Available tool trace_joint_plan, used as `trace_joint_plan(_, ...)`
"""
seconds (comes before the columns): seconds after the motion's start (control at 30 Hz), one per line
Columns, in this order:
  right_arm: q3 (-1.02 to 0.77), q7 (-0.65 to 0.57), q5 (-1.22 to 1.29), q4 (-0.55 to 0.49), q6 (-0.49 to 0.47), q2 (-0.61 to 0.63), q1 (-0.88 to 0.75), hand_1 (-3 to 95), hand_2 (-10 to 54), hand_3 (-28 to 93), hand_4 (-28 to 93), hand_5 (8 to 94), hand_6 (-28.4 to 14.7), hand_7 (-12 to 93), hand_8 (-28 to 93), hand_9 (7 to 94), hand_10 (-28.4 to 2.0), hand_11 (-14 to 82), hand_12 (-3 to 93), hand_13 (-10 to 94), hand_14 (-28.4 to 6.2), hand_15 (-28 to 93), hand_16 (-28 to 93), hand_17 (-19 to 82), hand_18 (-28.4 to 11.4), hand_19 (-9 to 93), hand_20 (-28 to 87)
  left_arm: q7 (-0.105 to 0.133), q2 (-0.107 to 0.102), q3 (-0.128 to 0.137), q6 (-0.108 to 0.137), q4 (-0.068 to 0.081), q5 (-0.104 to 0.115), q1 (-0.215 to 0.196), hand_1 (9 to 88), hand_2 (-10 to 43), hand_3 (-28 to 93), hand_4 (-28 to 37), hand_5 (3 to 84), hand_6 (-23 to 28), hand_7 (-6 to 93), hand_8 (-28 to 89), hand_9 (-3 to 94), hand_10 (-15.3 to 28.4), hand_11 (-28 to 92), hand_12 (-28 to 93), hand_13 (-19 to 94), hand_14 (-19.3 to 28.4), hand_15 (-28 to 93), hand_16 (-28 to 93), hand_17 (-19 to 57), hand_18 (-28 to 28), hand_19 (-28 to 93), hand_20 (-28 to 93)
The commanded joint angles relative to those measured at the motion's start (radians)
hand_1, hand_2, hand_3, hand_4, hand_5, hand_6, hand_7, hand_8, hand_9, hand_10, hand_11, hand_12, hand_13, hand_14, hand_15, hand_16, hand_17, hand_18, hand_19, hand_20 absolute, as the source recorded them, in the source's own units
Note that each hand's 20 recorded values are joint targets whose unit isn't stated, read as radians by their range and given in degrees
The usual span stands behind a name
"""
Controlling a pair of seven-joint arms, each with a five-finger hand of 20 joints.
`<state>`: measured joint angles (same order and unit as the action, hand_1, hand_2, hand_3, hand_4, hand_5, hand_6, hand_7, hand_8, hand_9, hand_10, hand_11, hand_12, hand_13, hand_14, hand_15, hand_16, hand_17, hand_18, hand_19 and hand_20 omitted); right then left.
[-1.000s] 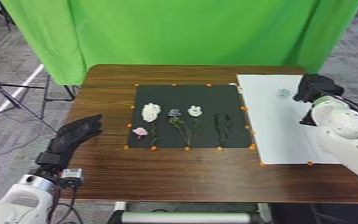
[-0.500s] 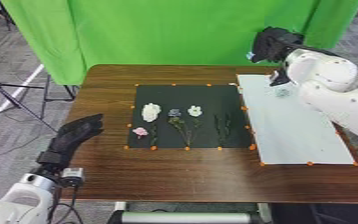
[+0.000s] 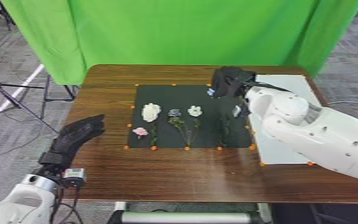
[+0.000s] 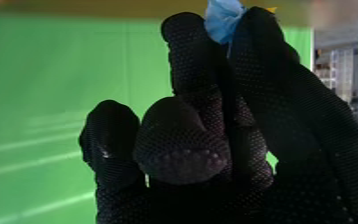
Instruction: Arrange flowers
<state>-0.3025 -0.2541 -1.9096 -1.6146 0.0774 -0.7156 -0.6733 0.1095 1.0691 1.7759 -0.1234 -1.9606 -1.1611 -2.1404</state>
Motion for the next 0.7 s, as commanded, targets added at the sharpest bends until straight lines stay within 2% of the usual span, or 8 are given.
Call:
trace_joint_plan(0.03, 0.029, 0.007, -0.025, 0.023, -0.026, -0.009, -0.036, 61.8, -6.7, 53, -19, 75.6, 2.3, 22, 5, 85.2, -9.6, 7.3, 33.6, 87, -0.8, 67, 33, 55, -16.7, 93, 62, -0.005, 0.018, -0.014, -0.016, 0.004, -0.006, -0.006, 28.9, -0.6, 61, -18.7, 41.0, -0.1, 11.1, -7, 38.7, 13.7, 16, 11, 32, 19.0, 20, 0, 1.9, 16.1, 13, 16)
trace_joint_plan(0.23, 0.028, 0.004, -0.031, 0.036, -0.03, -0.012, -0.042, 61.8, -6.5, 53, -19, 75.5, 2.3, 22, 5, 85.1, -9.6, 7.2, 33.6, 87, -0.8, 67, 33, 55, -16.7, 93, 62, 0.0, 0.013, -0.01, -0.014, 0.003, -0.005, -0.006, 29.2, -0.6, 61, -18.6, 41.1, 0.1, 10.9, -7, 38.6, 14.0, 16, 11, 31, 19.0, 20, 0, 1.9, 16.1, 13, 16)
trace_joint_plan(0.4, 0.0, -0.001, -0.023, 0.043, -0.034, -0.009, -0.065, 62.1, -6.2, 53, -19, 75.2, 2.3, 22, 5, 84.9, -9.6, 7.1, 33.5, 87, -0.9, 67, 33, 55, -16.6, 93, 62, 0.016, 0.009, -0.016, 0.004, 0.006, -0.003, -0.006, 29.2, -0.7, 61, -18.4, 41.2, 0.1, 10.8, -7, 38.7, 14.2, 16, 11, 31, 18.7, 19, 0, 2.5, 15.1, 11, 15)
trace_joint_plan(0.57, -0.023, -0.006, -0.02, 0.049, -0.036, -0.005, -0.084, 63.1, -5.6, 51, -17, 75.0, 2.5, 23, 5, 84.6, -9.7, 6.9, 33.7, 87, -0.9, 67, 33, 54, -16.5, 93, 62, 0.008, 0.009, -0.008, -0.006, 0.003, -0.004, -0.012, 29.1, -0.9, 61, -18.4, 41.2, 0.2, 10.7, -7, 38.8, 14.3, 16, 11, 31, 18.2, 18, 0, 3.3, 13.2, 9, 14)
trace_joint_plan(0.7, -0.026, -0.007, -0.031, 0.06, -0.035, -0.004, -0.086, 63.6, -5.3, 49, -17, 74.8, 2.5, 23, 5, 84.5, -9.6, 6.9, 33.6, 87, -0.8, 67, 33, 54, -16.6, 93, 62, 0.003, 0.008, -0.007, -0.007, 0.002, -0.003, -0.012, 29.0, -1.0, 61, -18.5, 41.2, 0.2, 10.8, -7, 38.7, 14.3, 17, 11, 30, 18.2, 18, 0, 2.7, 13.9, 10, 15)
